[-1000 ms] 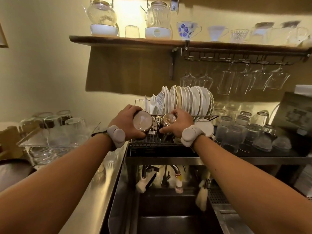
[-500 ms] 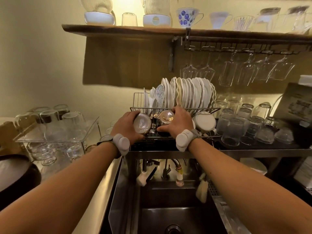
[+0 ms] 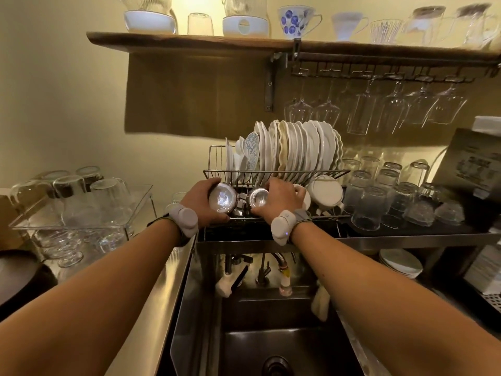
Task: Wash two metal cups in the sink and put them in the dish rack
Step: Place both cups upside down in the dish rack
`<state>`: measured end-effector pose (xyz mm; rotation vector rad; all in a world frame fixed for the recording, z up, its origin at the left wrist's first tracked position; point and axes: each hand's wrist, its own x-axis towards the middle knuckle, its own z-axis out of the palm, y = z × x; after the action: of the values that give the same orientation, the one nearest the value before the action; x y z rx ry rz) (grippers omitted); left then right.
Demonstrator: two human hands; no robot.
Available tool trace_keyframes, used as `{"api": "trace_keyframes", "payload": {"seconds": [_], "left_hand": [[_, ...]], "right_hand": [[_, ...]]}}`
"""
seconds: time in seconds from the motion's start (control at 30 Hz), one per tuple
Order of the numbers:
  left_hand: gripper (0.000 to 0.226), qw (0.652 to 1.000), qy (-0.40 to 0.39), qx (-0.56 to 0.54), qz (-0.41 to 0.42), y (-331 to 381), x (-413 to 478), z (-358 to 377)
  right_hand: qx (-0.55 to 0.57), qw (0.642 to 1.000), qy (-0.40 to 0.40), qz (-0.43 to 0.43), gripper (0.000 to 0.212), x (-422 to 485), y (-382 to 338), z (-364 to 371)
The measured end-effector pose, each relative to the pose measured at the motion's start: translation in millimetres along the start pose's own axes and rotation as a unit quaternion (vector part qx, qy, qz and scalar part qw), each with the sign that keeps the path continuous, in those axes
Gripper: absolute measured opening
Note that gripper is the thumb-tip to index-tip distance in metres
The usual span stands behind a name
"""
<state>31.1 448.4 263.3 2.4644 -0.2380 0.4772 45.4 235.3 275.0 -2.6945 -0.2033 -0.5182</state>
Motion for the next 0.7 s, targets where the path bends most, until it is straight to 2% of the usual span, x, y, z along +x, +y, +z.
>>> {"api": "trace_keyframes", "payload": {"seconds": [0.2, 0.37, 0.47, 0.6, 0.7], "left_hand": [[0.11, 1.0, -0.009, -0.012, -0.016, 2.4, -0.9, 7.3], [0.119, 0.998, 0.01, -0.006, -0.057, 6.6, -3.2, 11.8], [0.119, 0.997, -0.003, -0.006, -0.075, 9.3, -3.4, 12.4], [0.106, 0.997, -0.002, 0.006, -0.077, 12.7, -1.4, 11.8], [0.11, 0.996, -0.001, 0.012, -0.086, 15.3, -3.6, 11.4]], "right_hand": [[0.037, 0.999, 0.009, 0.024, 0.062, -0.2, -1.0, 10.2], [0.052, 0.996, 0.051, 0.041, 0.049, -0.8, 4.6, 11.4], [0.035, 0.996, 0.041, 0.071, 0.053, 0.0, 8.2, 14.3], [0.024, 0.998, 0.02, 0.061, 0.059, 0.9, 11.5, 13.4], [0.025, 0.998, 0.019, 0.054, 0.059, -0.7, 13.2, 11.8]]}}
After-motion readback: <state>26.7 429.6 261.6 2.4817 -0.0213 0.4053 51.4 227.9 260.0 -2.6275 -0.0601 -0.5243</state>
